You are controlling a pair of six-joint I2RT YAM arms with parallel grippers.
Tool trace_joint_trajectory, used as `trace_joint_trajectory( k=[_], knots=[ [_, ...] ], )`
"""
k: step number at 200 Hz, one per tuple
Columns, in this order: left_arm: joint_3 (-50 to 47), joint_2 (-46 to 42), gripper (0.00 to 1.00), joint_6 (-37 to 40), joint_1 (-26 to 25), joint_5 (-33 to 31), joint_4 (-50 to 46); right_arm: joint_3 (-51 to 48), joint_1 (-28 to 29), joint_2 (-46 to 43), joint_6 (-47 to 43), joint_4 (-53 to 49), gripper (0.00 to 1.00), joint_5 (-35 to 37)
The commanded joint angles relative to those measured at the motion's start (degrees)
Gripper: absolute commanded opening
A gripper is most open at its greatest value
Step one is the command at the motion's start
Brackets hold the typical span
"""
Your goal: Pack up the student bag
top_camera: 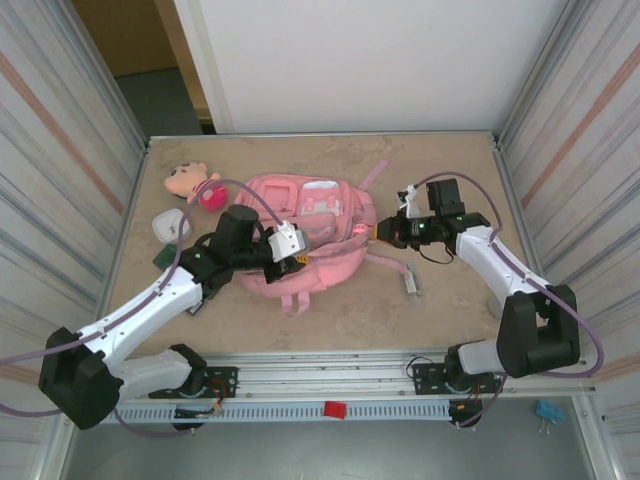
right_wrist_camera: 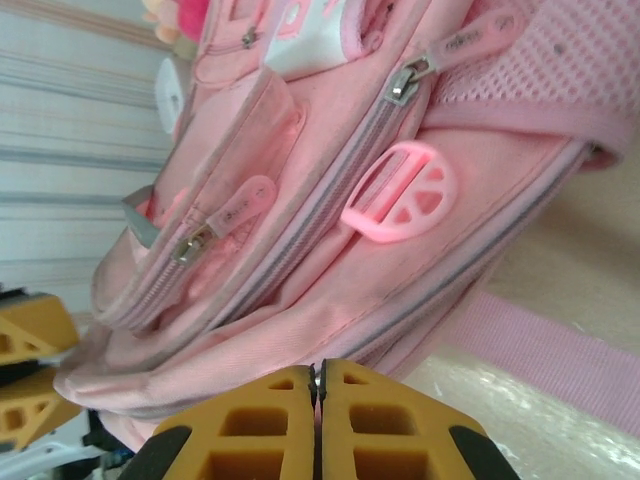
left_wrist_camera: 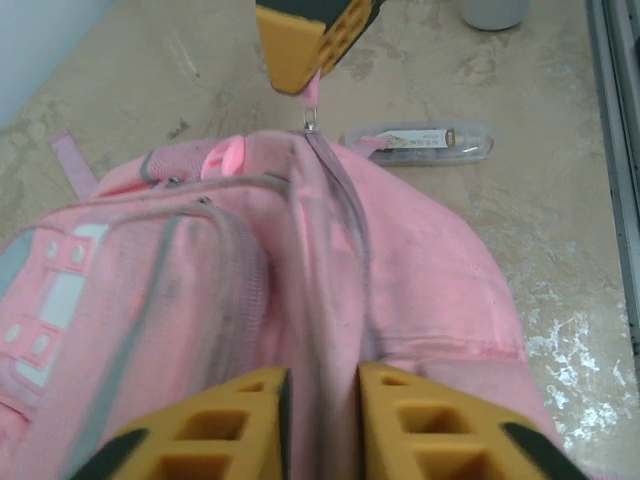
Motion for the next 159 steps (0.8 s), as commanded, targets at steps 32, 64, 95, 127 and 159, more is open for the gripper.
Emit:
trace_joint_trajectory(
  k=[32,64,95,127,159],
  knots=[
    [7.4,4.7,0.73,-6.5,-3.8,-0.8,-1.7,0.3,8.4,-6.6,-6.0,1.8,0.00,2.6],
    [10.3,11.8,0.80,-10.1,-7.7,-8.3,-2.1,0.3,11.0,-9.0,-8.3,2.6,0.00,3.1],
    [11.4,17.0,0.75,-13.1,-7.8,-14.8,-1.8,-0.3,12.6,-10.8,-12.0,3.3,0.00,2.7],
    [11.3,16.7,0.34,-13.4,-7.7,-13.4,-1.2,-1.8,12.6,-11.6,-13.9,3.3,0.00,5.0],
    [7.1,11.0,0.04,-14.1,-7.1,-4.0,6.1,-5.0,12.0,-11.1,-12.9,6.3,0.00,10.5]
  ],
)
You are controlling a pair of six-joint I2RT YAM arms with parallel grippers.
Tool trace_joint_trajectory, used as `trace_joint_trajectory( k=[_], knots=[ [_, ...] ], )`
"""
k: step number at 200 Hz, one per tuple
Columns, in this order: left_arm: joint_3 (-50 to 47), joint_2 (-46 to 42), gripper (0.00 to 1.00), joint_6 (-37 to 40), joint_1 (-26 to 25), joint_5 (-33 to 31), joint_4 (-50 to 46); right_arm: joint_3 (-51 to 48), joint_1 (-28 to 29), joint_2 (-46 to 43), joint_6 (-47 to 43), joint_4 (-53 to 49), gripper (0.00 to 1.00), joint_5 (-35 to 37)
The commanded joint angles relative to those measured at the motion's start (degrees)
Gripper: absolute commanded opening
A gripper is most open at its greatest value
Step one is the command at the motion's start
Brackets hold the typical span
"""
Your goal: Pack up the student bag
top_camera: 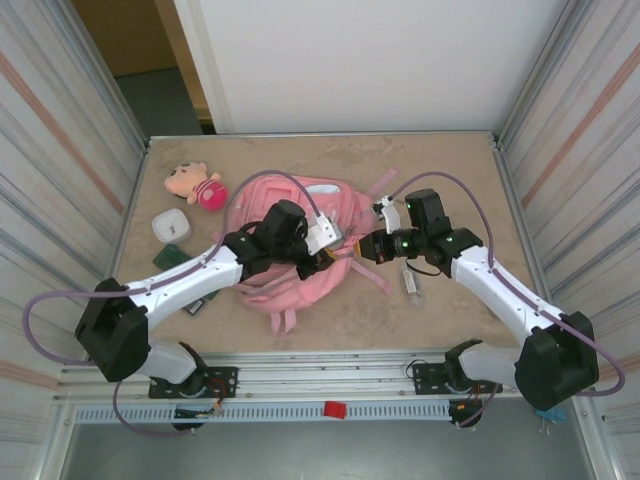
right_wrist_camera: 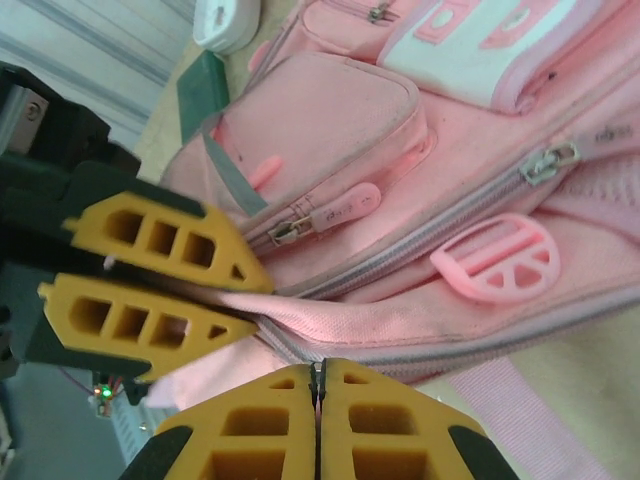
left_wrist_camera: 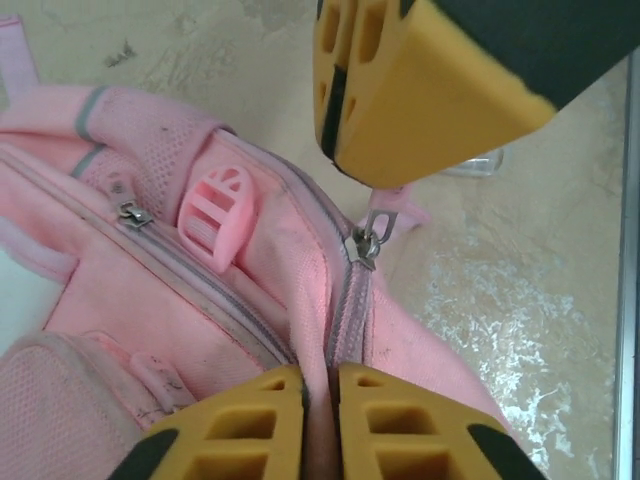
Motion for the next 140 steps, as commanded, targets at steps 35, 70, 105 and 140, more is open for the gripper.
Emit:
trace_joint_trajectory(
  k=[35,70,105,140],
  knots=[
    [-7.0,-10.8,0.00,-5.2,4.5,9.5,12.3,-4.5,-1.0,-1.4,1.5,8.7,0.00,2.9],
    [-8.5,-13.9,0.00,-8.3,8.9,14.0,14.9,-5.5,0.8,-2.3,1.6,9.0,0.00,5.5],
    [-8.4,-14.2,0.00,-10.0,9.3,15.9,17.1,-8.7,-0.2,-5.4,3.4,12.5,0.00,10.9],
    [-8.2,-14.3,0.00,-10.9,9.7,15.8,18.2,-10.9,1.3,-7.3,0.8,16.1,0.00,2.2]
  ],
)
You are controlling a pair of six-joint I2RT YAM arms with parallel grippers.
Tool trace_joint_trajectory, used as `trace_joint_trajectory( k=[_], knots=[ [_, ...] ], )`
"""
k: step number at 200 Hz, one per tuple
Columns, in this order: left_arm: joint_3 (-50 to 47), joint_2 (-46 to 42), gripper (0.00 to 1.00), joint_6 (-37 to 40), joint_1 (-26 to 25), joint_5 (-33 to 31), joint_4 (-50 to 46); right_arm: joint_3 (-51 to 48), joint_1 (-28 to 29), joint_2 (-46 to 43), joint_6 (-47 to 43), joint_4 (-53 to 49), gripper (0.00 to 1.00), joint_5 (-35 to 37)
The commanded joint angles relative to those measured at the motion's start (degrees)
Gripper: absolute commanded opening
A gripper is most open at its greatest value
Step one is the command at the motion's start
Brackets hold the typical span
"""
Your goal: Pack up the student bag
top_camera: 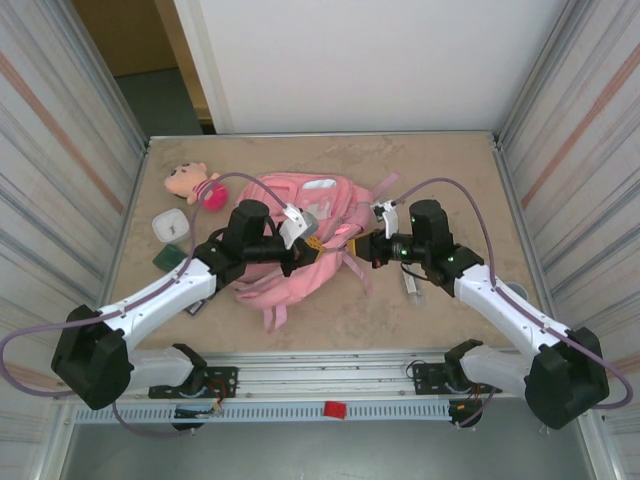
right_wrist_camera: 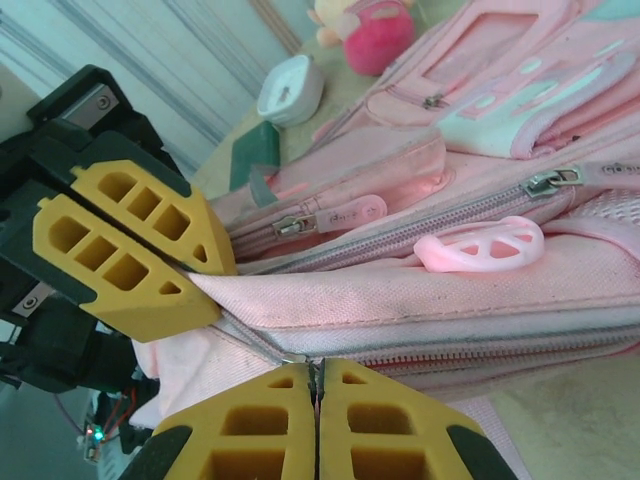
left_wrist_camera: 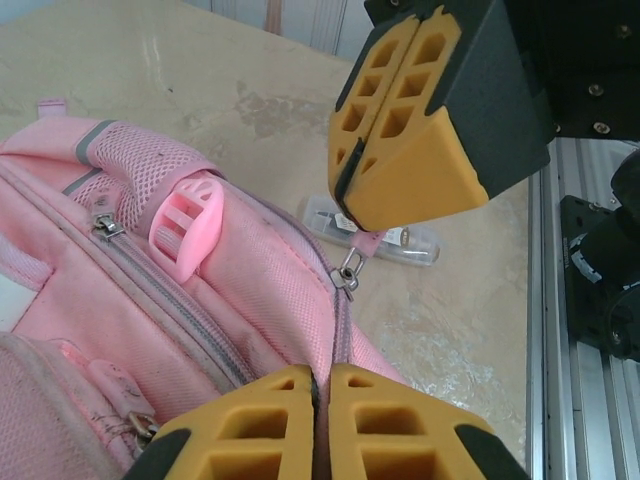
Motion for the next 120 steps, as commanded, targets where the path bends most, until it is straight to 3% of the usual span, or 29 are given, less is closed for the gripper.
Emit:
trace_joint_trajectory(
  k=[1,23,83,120],
  knots=[
    [1.0,-4.7,0.00,-1.7,1.8,2.1,6.5,-2.1,-1.0,-1.2,-2.3,-2.2,0.00,2.0],
    [1.4,-4.7,0.00,-2.1,2.0,3.5,7.0,-2.1,-0.7,-1.2,-3.6,-3.5,0.01,-0.6],
    [2.6,-5.1,0.00,-1.7,2.0,6.0,6.3,1.5,-0.5,2.6,-6.9,-5.9,0.26,-5.0],
    [2.9,-5.6,0.00,-0.8,1.9,6.8,5.7,4.2,-0.5,5.1,-8.0,-6.7,0.33,-8.0]
  ],
)
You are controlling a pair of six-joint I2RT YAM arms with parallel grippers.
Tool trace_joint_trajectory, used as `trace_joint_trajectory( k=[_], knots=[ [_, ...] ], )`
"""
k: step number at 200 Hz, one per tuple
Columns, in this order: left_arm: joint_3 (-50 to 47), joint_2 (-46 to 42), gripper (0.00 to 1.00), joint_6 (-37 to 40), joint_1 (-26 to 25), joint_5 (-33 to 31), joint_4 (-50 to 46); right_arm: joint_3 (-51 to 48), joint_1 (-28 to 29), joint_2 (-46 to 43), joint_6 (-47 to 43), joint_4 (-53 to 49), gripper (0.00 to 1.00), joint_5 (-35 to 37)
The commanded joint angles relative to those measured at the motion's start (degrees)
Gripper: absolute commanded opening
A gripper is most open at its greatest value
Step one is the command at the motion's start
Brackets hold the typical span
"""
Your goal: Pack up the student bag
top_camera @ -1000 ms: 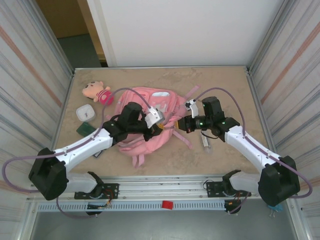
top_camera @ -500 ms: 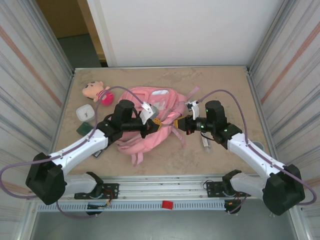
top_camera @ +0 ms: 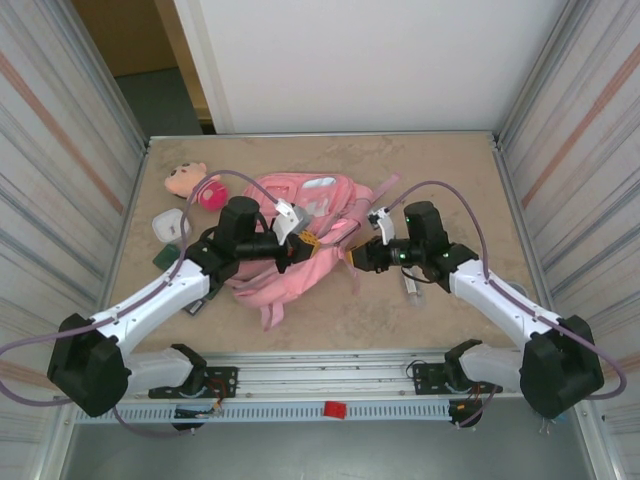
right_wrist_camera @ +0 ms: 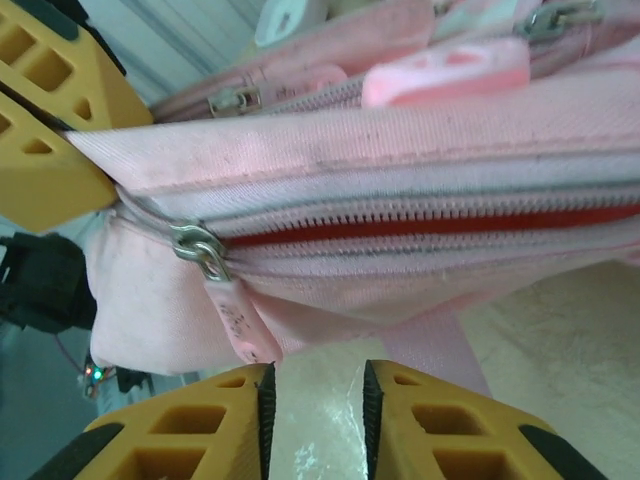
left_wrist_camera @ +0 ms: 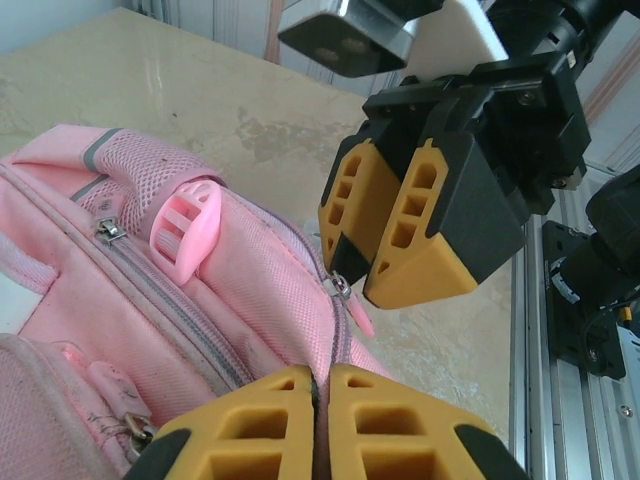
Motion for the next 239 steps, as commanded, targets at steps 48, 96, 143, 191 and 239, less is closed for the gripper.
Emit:
trace_joint_trajectory(
  k=[48,96,143,191,239],
  knots=[
    [2.5,-3.2,0.00,0.4,0.0,3.5,5.9,3.9,0.3,1.9,-1.1,0.6,0.45,-8.4],
    [2.8,-3.0,0.00,-0.6,0.0,5.5,7.8,4.9,2.0,4.8,-0.7,2.4,0.42,-3.8],
    [2.5,-3.1,0.00,-0.8,0.0,5.5,8.0,5.7,2.0,4.6,-0.4,2.4,0.08,-1.5],
    [2.8,-3.0,0.00,0.8,0.0,3.3,5.1,5.7,1.6,1.4,0.3,-2.1,0.00,9.7],
    [2.9,-3.7,0.00,1.6,0.0,3.7,3.3,7.6,-0.5,1.2,3.3,-11.0,0.00,28.9]
  ],
)
